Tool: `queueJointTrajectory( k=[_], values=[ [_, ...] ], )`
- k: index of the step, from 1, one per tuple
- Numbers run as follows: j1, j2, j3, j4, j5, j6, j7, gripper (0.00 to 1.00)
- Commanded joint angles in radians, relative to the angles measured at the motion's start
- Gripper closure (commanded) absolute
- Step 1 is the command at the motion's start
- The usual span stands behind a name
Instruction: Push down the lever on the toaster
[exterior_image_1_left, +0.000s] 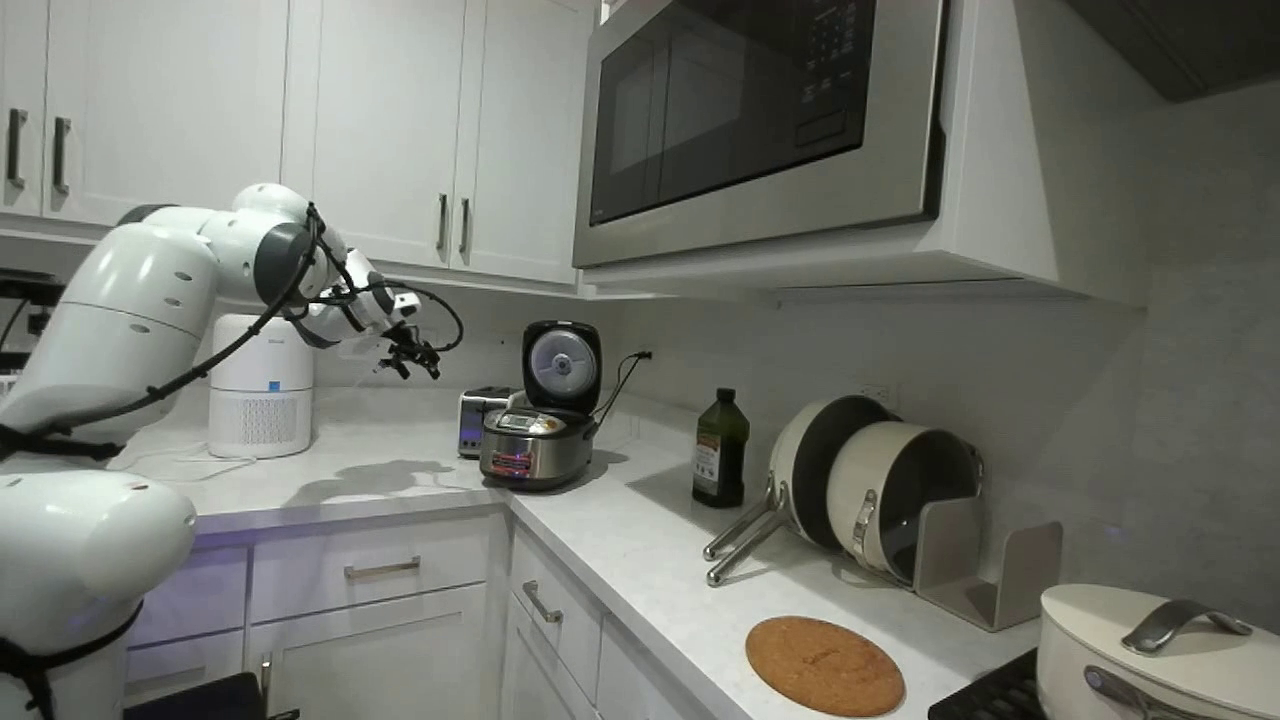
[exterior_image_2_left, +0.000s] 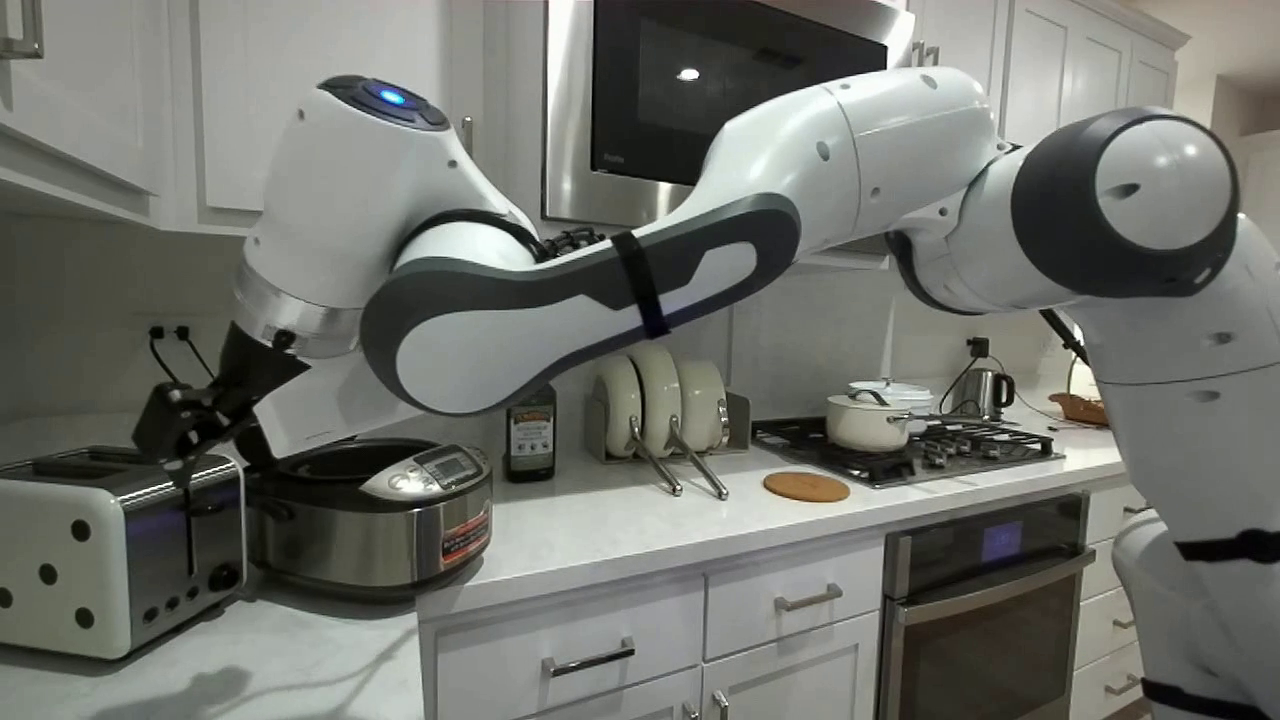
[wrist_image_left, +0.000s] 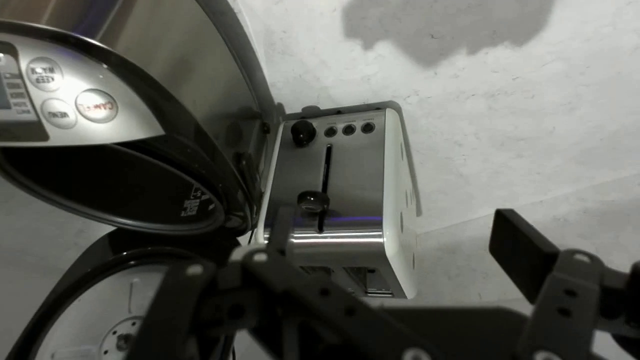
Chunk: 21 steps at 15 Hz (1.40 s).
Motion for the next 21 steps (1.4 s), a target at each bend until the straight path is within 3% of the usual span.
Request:
queueJointTrajectory(
  k=[1,6,11,12,18,19,20,21],
  values=[
    [0.08,0.129,-0.033,0.208,0.002,-0.127,-0.033,0.0],
    [0.137,0.29,-0.097,0.44,0.046,-0.236,-0.14,0.0],
    [0.145,0.433,-0.178,0.66,0.121,-0.286,-0.238,0.0],
    [0.12,0.47,-0.147,0.72,0.12,-0.314,-0.253,0.0],
    [0.082,0.617,-0.11,0.977,0.233,-0.436,-0.408,0.0],
    [0.096,0.61,-0.158,0.968,0.31,-0.423,-0.445,0.0],
    [0.096,0.627,-0.16,0.999,0.34,-0.43,-0.467,0.0],
    [0.096,0.64,-0.166,1.022,0.371,-0.436,-0.489,0.25]
  ],
)
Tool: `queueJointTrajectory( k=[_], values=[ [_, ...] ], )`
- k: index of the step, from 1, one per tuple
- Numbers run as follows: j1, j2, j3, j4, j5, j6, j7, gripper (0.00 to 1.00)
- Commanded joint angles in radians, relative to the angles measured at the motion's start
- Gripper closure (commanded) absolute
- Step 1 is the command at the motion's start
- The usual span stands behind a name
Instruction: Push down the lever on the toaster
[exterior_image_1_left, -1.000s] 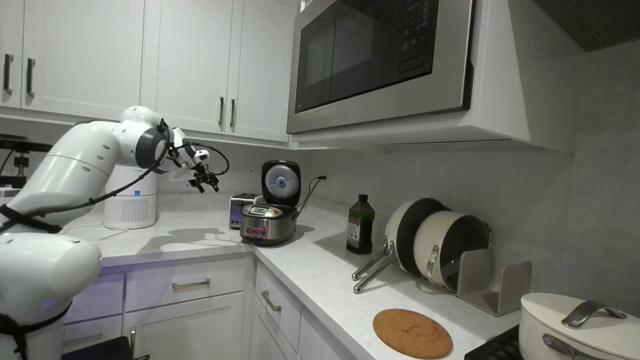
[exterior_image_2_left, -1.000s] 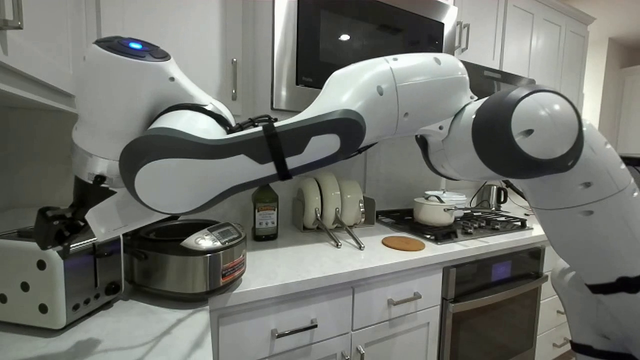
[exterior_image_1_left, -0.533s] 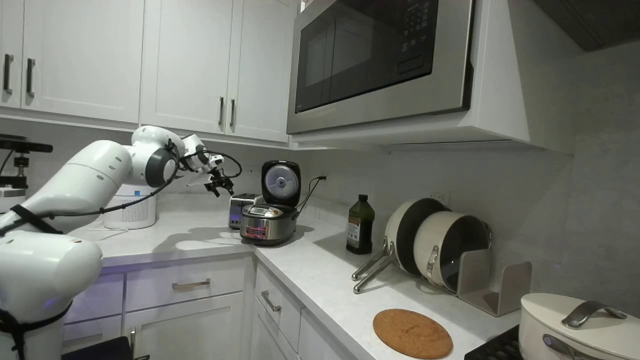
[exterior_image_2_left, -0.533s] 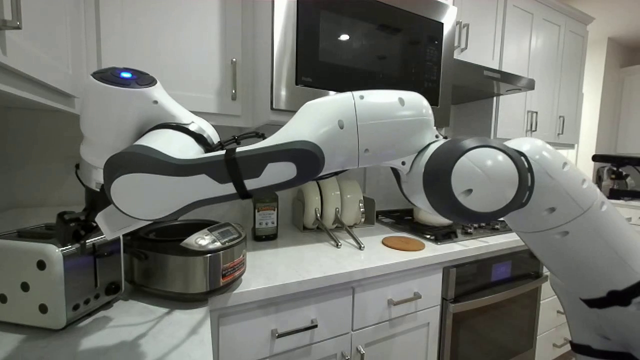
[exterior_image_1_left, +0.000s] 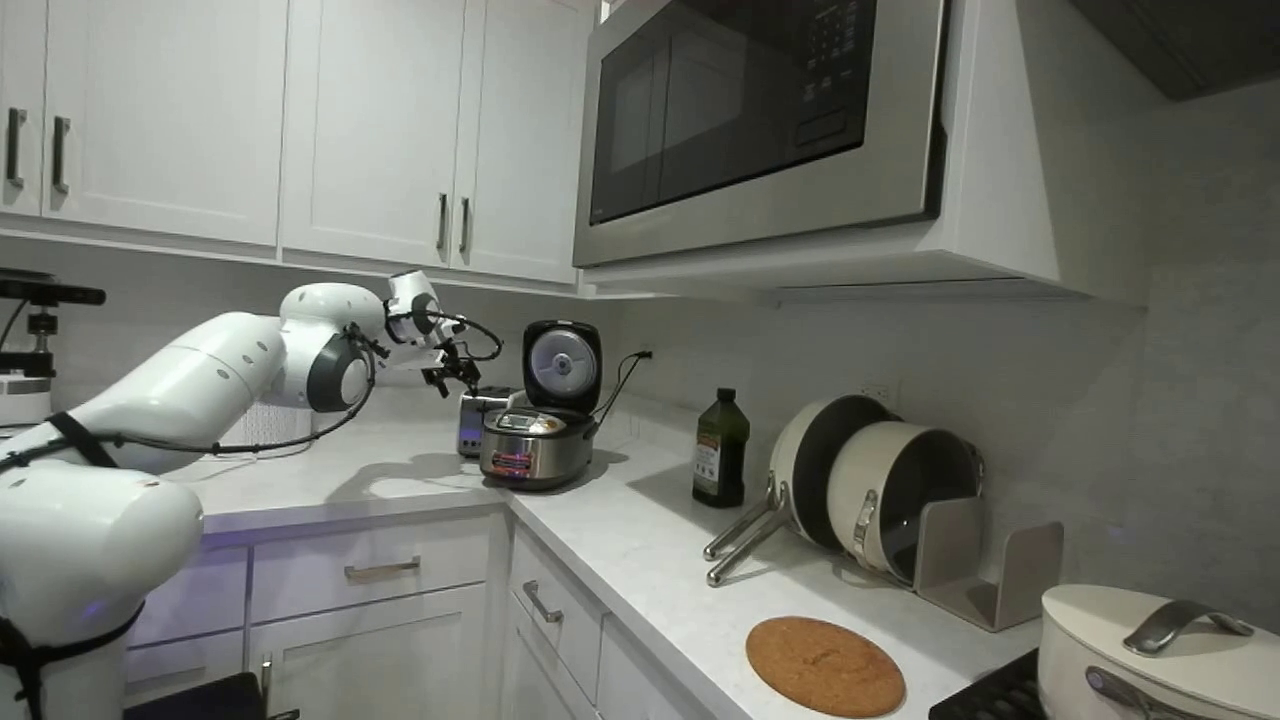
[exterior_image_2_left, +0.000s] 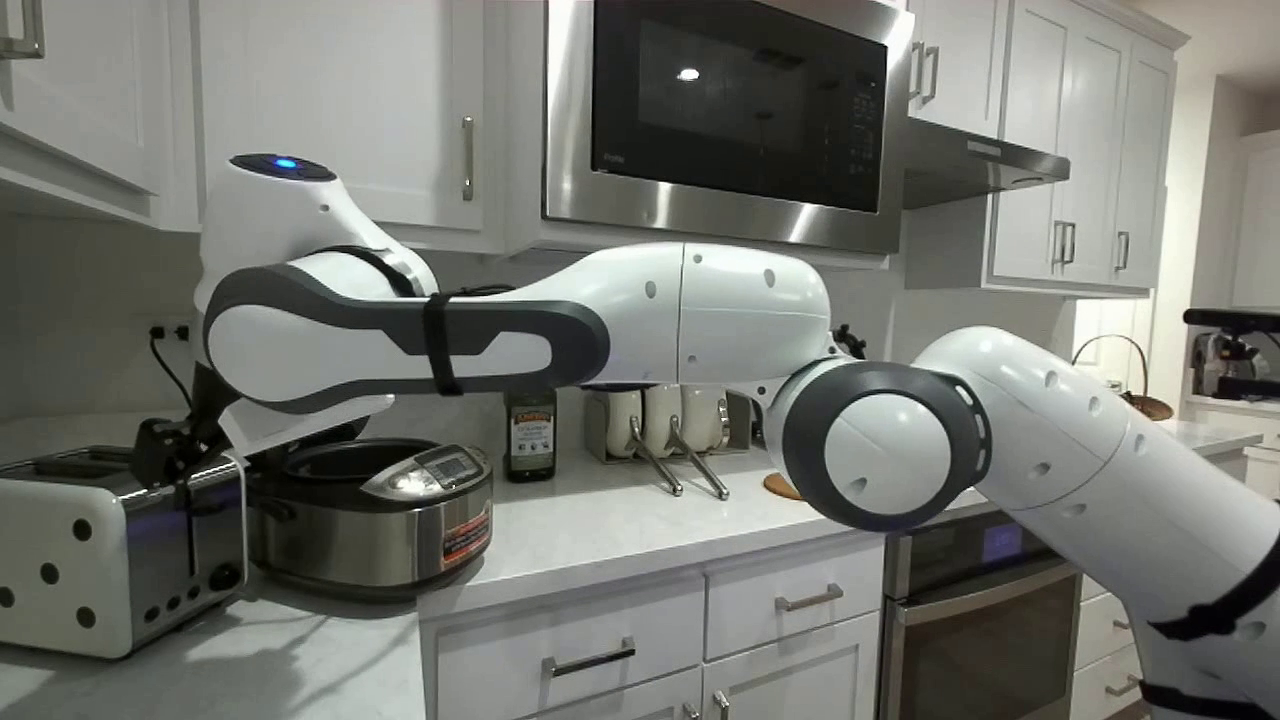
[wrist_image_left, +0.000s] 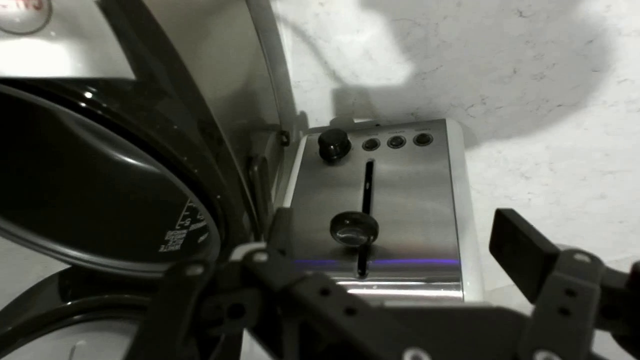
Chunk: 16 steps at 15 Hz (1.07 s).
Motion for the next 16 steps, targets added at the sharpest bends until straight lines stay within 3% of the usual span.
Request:
queueJointTrajectory(
  k=[1,10,12,13,15,16],
  values=[
    [0.006,0.07,-0.023,0.142,0.111,-0.052,-0.102,0.27],
    [0.023,0.141,-0.077,0.284,0.162,-0.08,-0.185,0.95],
    [0.025,0.157,-0.094,0.305,0.157,-0.066,-0.188,1.0],
    [0.016,0.086,-0.076,0.173,0.124,0.002,-0.168,1.0],
    [0.015,0.097,-0.076,0.176,0.122,0.04,-0.167,1.0],
    [0.025,0.173,-0.101,0.31,0.153,-0.004,-0.188,1.0]
  ],
)
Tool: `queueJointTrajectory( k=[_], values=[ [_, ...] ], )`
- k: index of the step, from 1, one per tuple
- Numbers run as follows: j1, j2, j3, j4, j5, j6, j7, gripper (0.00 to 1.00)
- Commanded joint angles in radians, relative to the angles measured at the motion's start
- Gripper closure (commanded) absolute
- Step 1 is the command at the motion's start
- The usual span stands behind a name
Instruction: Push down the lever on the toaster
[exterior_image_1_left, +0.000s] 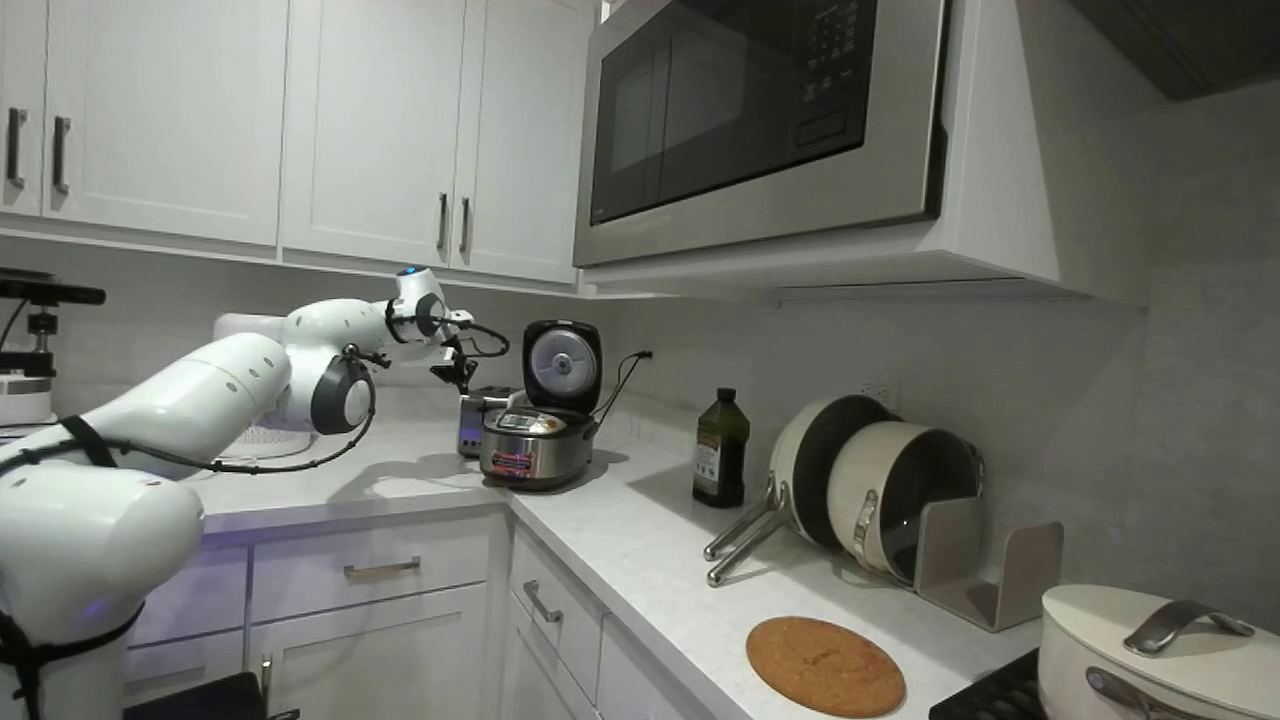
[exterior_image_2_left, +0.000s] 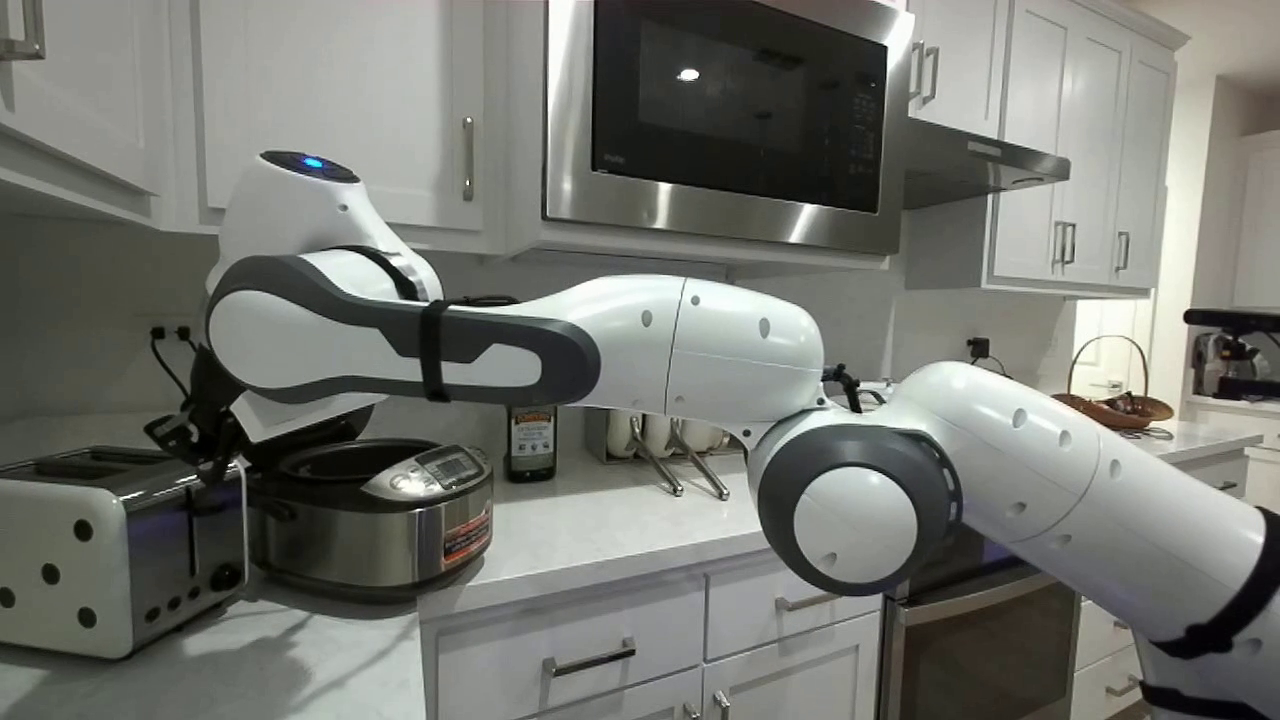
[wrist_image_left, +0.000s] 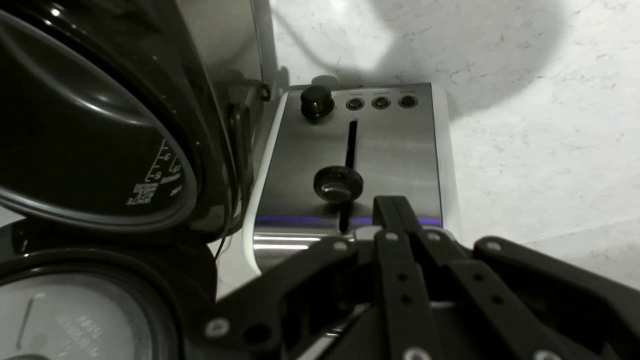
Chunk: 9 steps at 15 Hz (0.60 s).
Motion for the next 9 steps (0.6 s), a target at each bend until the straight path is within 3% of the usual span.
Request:
queueJointTrajectory(
  k=[1,2,3,4,5,6,7,9],
  values=[
    [0.0,-0.018,-0.01,-0.042,-0.002,0.056,-0.014,1.0],
    [-0.001,-0.012,-0.011,-0.04,-0.004,0.072,-0.017,1.0],
    [0.01,0.065,-0.038,0.093,0.024,0.031,-0.036,1.0],
    [0.001,-0.004,-0.023,-0.039,-0.011,0.098,-0.012,1.0],
    [0.002,-0.002,-0.025,-0.038,-0.015,0.108,-0.009,1.0],
    [0.013,0.08,-0.058,0.099,0.005,0.079,-0.016,1.0],
    [0.004,0.01,-0.047,-0.032,-0.028,0.145,0.015,1.0],
    [0.004,0.017,-0.064,-0.032,-0.031,0.181,0.019,1.0]
  ],
)
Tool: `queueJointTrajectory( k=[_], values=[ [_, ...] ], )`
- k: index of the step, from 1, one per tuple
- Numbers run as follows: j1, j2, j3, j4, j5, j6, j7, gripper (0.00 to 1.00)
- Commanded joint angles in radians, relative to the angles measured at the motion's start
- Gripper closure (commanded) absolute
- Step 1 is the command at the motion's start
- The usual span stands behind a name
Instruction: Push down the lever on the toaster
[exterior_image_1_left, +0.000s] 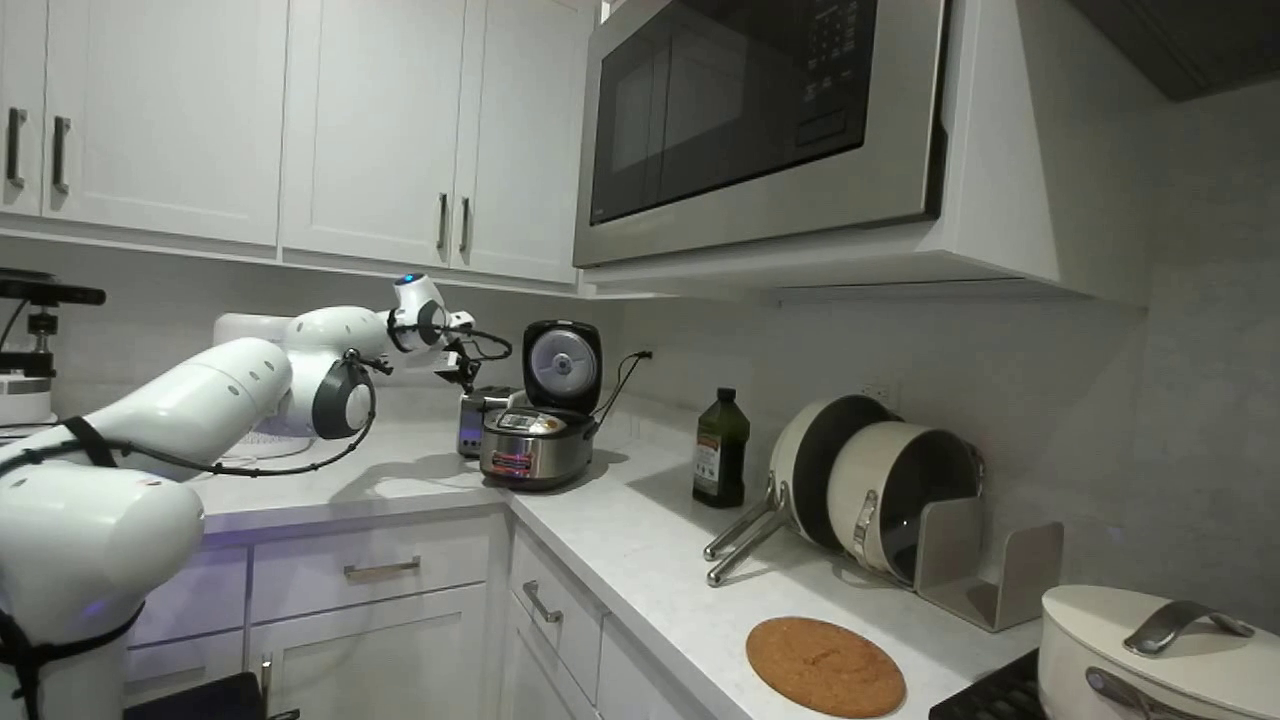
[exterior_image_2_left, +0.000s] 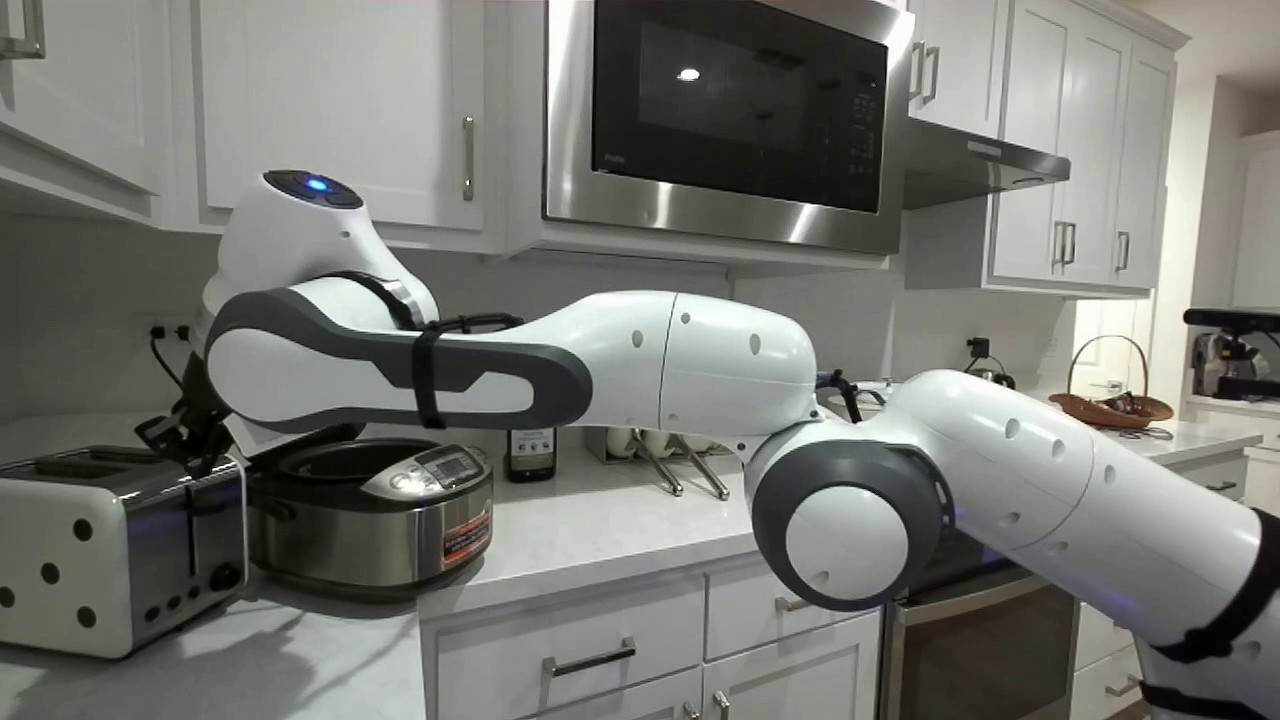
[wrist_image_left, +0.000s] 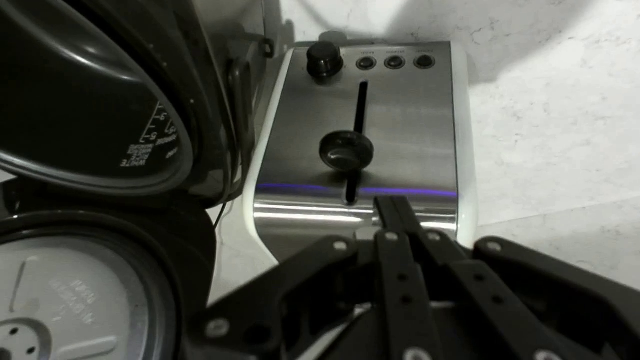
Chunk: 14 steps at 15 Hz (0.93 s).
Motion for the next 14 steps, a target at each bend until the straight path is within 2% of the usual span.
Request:
queueJointTrajectory(
  k=[1,2,4,5,6,8,9,10,11,12,13,14],
  values=[
    [0.006,0.064,-0.054,0.099,0.001,0.018,0.006,1.0],
    [0.001,-0.01,-0.048,-0.036,-0.024,0.076,0.03,1.0],
    [0.002,-0.004,-0.066,-0.038,-0.028,0.093,0.029,1.0],
    [0.004,0.074,-0.084,0.097,-0.005,0.038,0.011,1.0],
    [0.004,0.002,-0.084,-0.04,-0.027,0.101,0.037,1.0],
    [0.006,0.009,-0.095,-0.044,-0.024,0.107,0.04,1.0],
    [0.004,0.088,-0.101,0.093,-0.004,0.043,0.022,1.0],
    [0.008,0.015,-0.1,-0.048,-0.021,0.102,0.044,1.0],
    [0.009,0.019,-0.1,-0.049,-0.02,0.103,0.044,1.0],
    [0.006,0.099,-0.102,0.091,-0.002,0.04,0.023,1.0],
    [0.009,0.024,-0.098,-0.05,-0.018,0.098,0.043,1.0],
    [0.01,0.027,-0.097,-0.05,-0.017,0.098,0.042,1.0]
  ],
)
